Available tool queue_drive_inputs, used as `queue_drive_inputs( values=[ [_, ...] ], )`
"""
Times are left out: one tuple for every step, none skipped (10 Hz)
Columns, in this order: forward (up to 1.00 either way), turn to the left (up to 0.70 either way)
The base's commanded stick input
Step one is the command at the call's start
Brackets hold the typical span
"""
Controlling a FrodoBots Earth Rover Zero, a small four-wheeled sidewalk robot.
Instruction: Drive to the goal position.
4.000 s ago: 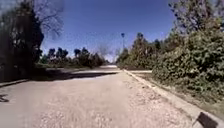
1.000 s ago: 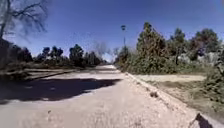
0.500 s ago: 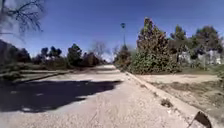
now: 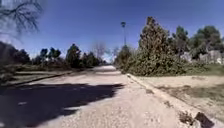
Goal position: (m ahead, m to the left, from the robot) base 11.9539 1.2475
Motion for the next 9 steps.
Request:
queue_drive_inputs(
  values=[
    [1.00, 0.00],
    [1.00, 0.00],
    [1.00, 0.00],
    [1.00, 0.00],
    [1.00, 0.00],
    [1.00, 0.00],
    [1.00, 0.00],
    [1.00, 0.00],
    [1.00, 0.00]
  ],
)
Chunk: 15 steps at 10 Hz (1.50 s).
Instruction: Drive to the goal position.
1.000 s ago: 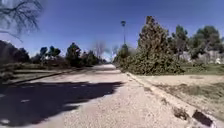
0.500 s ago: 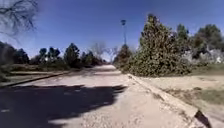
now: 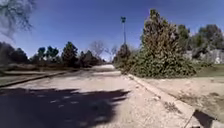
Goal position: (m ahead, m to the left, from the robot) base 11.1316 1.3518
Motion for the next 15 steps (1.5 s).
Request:
queue_drive_inputs(
  values=[
    [1.00, 0.00],
    [1.00, 0.00],
    [1.00, 0.00],
    [1.00, 0.00],
    [1.00, 0.00],
    [1.00, 0.00],
    [1.00, 0.00],
    [1.00, 0.00],
    [1.00, 0.00],
    [1.00, 0.00],
    [1.00, 0.00],
    [1.00, 0.00],
    [1.00, 0.00],
    [1.00, 0.00],
    [1.00, 0.00]
  ],
)
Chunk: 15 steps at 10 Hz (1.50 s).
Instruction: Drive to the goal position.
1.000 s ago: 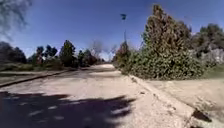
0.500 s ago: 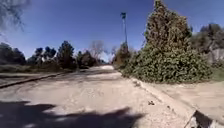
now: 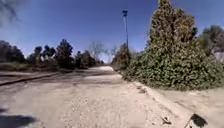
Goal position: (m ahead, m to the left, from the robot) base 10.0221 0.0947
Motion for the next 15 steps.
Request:
queue_drive_inputs(
  values=[
    [1.00, 0.00],
    [1.00, 0.00],
    [1.00, 0.28],
    [1.00, 0.00],
    [1.00, 0.00],
    [1.00, 0.00],
    [1.00, 0.00],
    [1.00, 0.00],
    [1.00, 0.00],
    [1.00, 0.00],
    [1.00, 0.00],
    [1.00, 0.00],
    [1.00, 0.00],
    [1.00, 0.00],
    [1.00, 0.00]
  ],
)
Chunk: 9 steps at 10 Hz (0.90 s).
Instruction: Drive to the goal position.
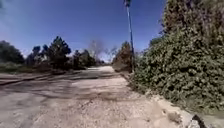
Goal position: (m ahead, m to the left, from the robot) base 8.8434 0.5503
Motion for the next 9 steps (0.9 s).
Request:
queue_drive_inputs(
  values=[
    [1.00, 0.00],
    [1.00, 0.00],
    [1.00, 0.00],
    [1.00, 0.15],
    [1.00, 0.40],
    [1.00, 0.32],
    [1.00, 0.08],
    [1.00, 0.00],
    [1.00, 0.00]
  ],
)
